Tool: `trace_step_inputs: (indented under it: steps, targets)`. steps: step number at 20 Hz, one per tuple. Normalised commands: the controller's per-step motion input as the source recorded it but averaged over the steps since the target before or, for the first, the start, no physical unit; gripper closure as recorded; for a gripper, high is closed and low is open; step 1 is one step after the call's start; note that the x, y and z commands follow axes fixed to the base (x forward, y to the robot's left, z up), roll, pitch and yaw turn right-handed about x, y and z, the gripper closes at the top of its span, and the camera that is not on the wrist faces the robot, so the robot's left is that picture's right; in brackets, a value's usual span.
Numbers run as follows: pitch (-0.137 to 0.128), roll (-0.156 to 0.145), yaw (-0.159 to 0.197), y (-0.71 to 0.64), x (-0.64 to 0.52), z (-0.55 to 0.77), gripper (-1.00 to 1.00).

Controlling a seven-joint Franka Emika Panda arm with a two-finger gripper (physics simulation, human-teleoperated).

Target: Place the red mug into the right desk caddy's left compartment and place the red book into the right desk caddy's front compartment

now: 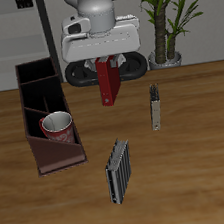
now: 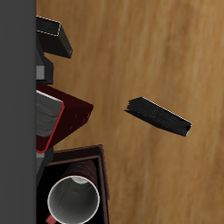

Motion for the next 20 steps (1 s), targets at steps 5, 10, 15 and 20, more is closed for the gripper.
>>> trace_step_inputs:
  steps: [5,10,15,20]
  targets:
    - [-0.028,-0.033,0.096,-0.35,-0.4,0.14,1.0]
    - [-0.029,-0.013,0.075,-0.2,-0.25,0.13,1.0]
    - [0.011,-0.043,0.091,-0.35,-0.28,0.0,1.0]
    - [0.013,-0.046,0.031,-0.31,-0.16,0.04,1.0]
